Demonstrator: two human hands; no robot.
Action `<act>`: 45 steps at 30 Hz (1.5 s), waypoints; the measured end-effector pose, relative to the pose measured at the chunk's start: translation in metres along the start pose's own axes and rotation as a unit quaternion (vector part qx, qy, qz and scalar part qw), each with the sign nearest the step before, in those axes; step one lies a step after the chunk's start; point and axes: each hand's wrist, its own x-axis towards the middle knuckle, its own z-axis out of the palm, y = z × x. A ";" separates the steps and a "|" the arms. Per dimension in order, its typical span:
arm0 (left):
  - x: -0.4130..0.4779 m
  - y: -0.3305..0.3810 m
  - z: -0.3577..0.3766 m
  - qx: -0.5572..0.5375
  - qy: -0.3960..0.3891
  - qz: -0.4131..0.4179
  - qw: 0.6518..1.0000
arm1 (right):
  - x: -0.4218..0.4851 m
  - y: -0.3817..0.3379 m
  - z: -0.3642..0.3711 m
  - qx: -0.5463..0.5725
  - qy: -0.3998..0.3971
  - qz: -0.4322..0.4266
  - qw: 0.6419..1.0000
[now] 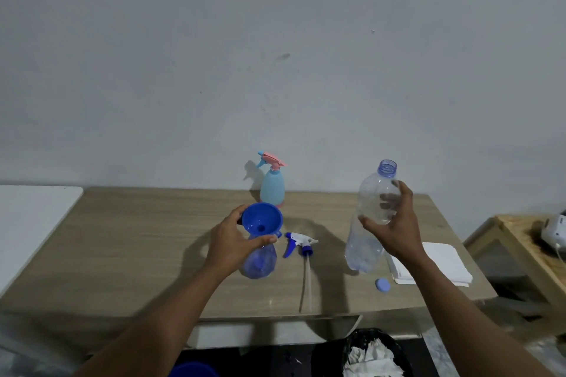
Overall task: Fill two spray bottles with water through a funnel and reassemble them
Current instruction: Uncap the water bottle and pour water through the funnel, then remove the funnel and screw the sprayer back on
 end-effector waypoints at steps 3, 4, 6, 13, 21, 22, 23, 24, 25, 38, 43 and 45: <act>0.001 0.000 0.001 0.000 -0.003 -0.004 1.000 | -0.003 0.006 0.004 0.021 0.013 0.024 0.999; 0.001 -0.001 0.001 0.000 -0.004 -0.003 1.000 | -0.004 0.008 0.006 0.023 0.017 0.029 0.999; 0.001 -0.001 0.001 0.000 -0.004 -0.005 1.000 | -0.006 0.010 0.008 0.031 0.025 0.034 0.999; -0.002 -0.003 0.002 -0.016 -0.004 -0.002 1.000 | -0.010 0.025 0.006 0.069 0.031 0.053 0.996; -0.003 -0.004 -0.001 -0.033 -0.021 0.000 0.999 | -0.052 0.021 0.026 0.074 0.208 0.046 0.974; -0.002 -0.006 -0.001 -0.033 -0.021 0.000 0.999 | -0.061 0.020 0.031 0.079 0.226 0.037 0.970; -0.002 -0.009 -0.002 -0.030 -0.020 0.001 0.999 | -0.068 0.019 0.037 0.085 0.230 0.030 0.969; -0.002 -0.013 -0.003 -0.027 -0.021 0.000 0.999 | -0.074 0.016 0.042 0.093 0.220 0.026 0.971; -0.001 -0.017 -0.004 -0.028 -0.022 -0.005 0.999 | -0.078 0.014 0.047 0.099 0.200 0.020 0.975; -0.014 -0.086 -0.012 0.054 -0.077 -0.038 0.995 | -0.021 -0.064 0.111 0.081 -0.252 -0.002 0.964; -0.008 -0.090 -0.003 0.041 -0.121 -0.048 0.991 | -0.018 -0.078 0.140 0.068 -0.320 -0.023 0.945; -0.005 -0.088 0.001 0.032 -0.121 -0.040 0.991 | -0.020 -0.079 0.147 0.075 -0.306 -0.033 0.948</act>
